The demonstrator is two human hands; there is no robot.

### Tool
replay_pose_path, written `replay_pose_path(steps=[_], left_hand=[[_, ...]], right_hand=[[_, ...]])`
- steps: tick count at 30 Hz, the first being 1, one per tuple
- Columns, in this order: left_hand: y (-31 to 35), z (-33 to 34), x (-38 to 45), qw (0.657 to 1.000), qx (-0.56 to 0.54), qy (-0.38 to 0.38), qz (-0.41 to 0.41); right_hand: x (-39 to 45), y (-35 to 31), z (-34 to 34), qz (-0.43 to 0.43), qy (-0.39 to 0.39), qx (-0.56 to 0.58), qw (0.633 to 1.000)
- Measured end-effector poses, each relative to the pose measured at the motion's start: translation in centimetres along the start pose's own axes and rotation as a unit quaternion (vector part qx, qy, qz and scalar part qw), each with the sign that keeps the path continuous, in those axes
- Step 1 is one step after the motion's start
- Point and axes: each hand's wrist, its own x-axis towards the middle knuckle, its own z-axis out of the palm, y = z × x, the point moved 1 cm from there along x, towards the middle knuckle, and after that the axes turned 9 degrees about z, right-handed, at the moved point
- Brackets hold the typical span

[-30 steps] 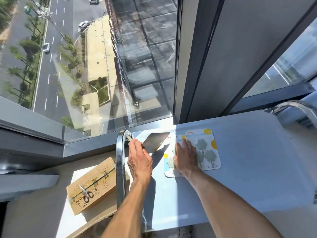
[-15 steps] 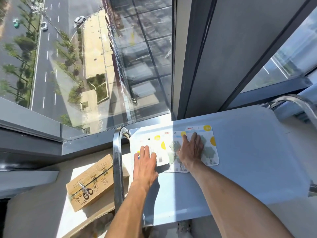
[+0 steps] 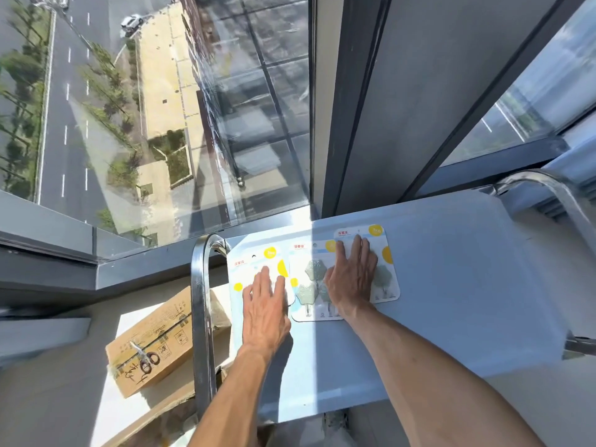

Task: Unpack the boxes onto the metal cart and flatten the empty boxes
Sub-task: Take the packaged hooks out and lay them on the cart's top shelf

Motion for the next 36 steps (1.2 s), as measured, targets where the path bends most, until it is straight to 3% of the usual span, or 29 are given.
replay_pose_path(steps=[3, 6, 11, 16, 21, 23, 29, 33, 36], left_hand=[[2.4, 0.2, 1.3, 0.988, -0.008, -0.004, 0.156], [4.3, 0.2, 3.0, 0.978, -0.024, -0.048, 0.201], [6.5, 0.0, 5.4, 0.990, -0.056, -0.006, 0.130], [6.8, 0.3, 5.8, 0.992, -0.050, 0.016, 0.113], [3.8, 0.6, 3.8, 0.993, -0.041, -0.013, -0.113], [2.0, 0.8, 2.7, 0.986, -0.045, -0.052, -0.154], [-0.2, 1.3, -0.2, 0.993, -0.052, -0.060, -0.091], [0.7, 0.8, 0.8, 0.997, -0.040, -0.015, -0.072], [3.0, 0.6, 2.6, 0.999, -0.016, -0.016, 0.046]], right_hand=[[0.4, 1.0, -0.2, 0.058, -0.007, 0.010, 0.998], [1.1, 2.1, -0.1, 0.083, -0.026, 0.027, 0.996], [2.8, 3.2, -0.5, 0.092, -0.027, 0.029, 0.995], [2.6, 1.9, -0.2, 0.068, -0.042, 0.021, 0.997], [2.0, 0.4, -0.5, 0.063, -0.040, 0.031, 0.997], [1.9, 0.6, -0.6, 0.055, -0.051, 0.028, 0.997], [1.9, 2.1, -0.3, 0.026, -0.043, 0.025, 0.998], [1.8, 1.5, -0.3, 0.016, -0.036, 0.015, 0.999], [1.3, 0.6, 0.2, -0.033, -0.032, 0.005, 0.999]])
